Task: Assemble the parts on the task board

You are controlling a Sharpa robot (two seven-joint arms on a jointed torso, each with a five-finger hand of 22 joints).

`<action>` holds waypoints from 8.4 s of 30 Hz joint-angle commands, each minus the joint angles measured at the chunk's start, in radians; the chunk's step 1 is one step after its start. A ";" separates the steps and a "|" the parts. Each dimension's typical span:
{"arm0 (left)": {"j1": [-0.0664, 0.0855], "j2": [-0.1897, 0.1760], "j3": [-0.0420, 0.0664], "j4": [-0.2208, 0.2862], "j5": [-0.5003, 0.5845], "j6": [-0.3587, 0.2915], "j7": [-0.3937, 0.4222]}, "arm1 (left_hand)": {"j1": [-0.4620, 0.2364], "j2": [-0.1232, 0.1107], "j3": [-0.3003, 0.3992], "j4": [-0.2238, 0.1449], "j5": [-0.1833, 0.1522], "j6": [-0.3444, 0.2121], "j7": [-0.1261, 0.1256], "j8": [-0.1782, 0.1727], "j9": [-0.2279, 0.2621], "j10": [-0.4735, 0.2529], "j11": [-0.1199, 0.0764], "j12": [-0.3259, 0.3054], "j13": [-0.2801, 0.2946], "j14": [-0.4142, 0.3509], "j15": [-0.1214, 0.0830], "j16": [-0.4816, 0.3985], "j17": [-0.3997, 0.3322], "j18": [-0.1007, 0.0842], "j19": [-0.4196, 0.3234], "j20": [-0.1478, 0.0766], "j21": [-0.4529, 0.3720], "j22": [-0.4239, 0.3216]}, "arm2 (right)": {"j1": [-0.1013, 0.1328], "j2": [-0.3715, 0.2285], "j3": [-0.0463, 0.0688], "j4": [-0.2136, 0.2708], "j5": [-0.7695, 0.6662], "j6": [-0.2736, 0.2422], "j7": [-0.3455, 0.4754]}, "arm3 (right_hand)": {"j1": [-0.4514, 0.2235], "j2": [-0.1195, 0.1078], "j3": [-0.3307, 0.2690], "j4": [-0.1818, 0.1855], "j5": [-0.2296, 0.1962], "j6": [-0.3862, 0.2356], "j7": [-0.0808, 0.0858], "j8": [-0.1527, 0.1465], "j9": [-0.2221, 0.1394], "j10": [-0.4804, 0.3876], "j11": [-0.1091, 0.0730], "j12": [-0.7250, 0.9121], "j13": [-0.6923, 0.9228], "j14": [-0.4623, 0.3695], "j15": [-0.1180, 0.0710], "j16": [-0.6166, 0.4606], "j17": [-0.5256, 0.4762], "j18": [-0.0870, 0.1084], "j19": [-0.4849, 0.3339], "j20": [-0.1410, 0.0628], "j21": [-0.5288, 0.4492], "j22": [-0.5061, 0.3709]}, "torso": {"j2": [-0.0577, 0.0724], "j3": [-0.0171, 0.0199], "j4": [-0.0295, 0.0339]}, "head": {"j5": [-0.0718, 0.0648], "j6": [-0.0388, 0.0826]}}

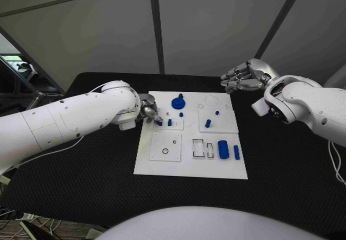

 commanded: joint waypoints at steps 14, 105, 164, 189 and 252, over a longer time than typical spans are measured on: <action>-0.002 0.011 -0.002 -0.007 -0.007 0.035 0.004 | 0.004 0.008 0.121 -0.111 0.007 0.003 -0.004 0.006 -0.001 0.003 -0.007 -0.001 -0.002 0.090 -0.005 0.003 0.221 -0.019 0.016 -0.003 0.004 0.060 | 0.002 0.002 0.001 -0.001 -0.002 0.007 0.005 | -0.002 0.006 -0.004 0.003 0.006 -0.006 -0.001 0.002 -0.001 -0.007 0.002 0.000 0.000 -0.007 -0.003 -0.001 -0.002 0.010 -0.001 0.005 -0.007 -0.002 | 0.000 -0.0003 -0.0001 | 0.001 -0.003; 0.000 0.019 0.019 -0.068 0.117 -0.228 0.239 | 0.041 0.104 -0.551 0.123 -0.026 -0.145 0.068 -0.147 -0.059 -0.228 0.064 -0.076 -0.118 -0.037 0.057 -0.279 -0.029 0.048 -0.153 0.039 -0.325 -0.231 | 0.002 -0.007 0.001 0.001 0.000 0.006 0.007 | -0.004 0.005 -0.006 0.005 0.007 -0.009 0.000 0.001 -0.001 -0.011 0.003 0.000 -0.001 -0.009 -0.002 -0.002 -0.003 0.010 -0.001 0.007 -0.010 -0.004 | -0.001 0.0010 0.0002 | -0.008 0.001; -0.008 0.226 -0.049 -0.255 -0.390 -0.194 0.566 | 0.296 0.039 -0.450 -0.042 -0.029 0.077 0.073 -0.427 -0.433 -0.298 0.105 -0.402 -0.532 -0.179 0.095 -0.314 -0.335 0.080 -0.256 0.091 -0.507 -0.323 | 0.002 0.008 0.001 0.000 -0.006 0.005 0.015 | -0.002 0.006 -0.007 0.003 0.007 -0.009 0.001 0.003 0.000 -0.020 0.005 -0.002 -0.001 -0.018 0.001 -0.004 -0.006 0.009 -0.005 0.010 -0.018 -0.008 | 0.000 0.0005 0.0003 | -0.026 0.010; -0.017 0.250 -0.049 -0.299 -0.377 -0.182 0.558 | 0.312 0.036 -0.327 -0.081 -0.033 0.090 0.092 -0.468 -0.457 -0.255 0.106 -0.438 -0.560 -0.165 0.093 -0.265 -0.325 0.070 -0.240 0.088 -0.431 -0.238 | 0.002 0.012 0.001 0.001 -0.006 0.005 0.015 | -0.001 0.007 -0.006 0.003 0.008 -0.010 0.001 0.003 0.000 -0.020 0.005 -0.001 -0.001 -0.018 0.001 -0.003 -0.006 0.009 -0.005 0.010 -0.018 -0.008 | -0.001 0.0008 -0.0001 | -0.028 0.008; -0.035 0.046 0.024 -0.134 -0.305 -0.205 0.544 | 0.261 0.015 -0.211 -0.112 -0.036 0.152 0.101 -0.494 -0.468 -0.186 0.104 -0.490 -0.579 -0.111 0.091 -0.209 -0.275 0.055 -0.197 0.085 -0.345 -0.146 | 0.001 0.018 0.001 -0.010 -0.026 0.012 0.018 | 0.011 0.010 -0.002 -0.006 0.008 -0.009 0.000 0.004 0.001 -0.020 0.004 0.001 -0.001 -0.017 -0.001 -0.001 -0.008 0.011 -0.001 0.008 -0.021 -0.010 | -0.001 0.0000 0.0001 | -0.016 0.025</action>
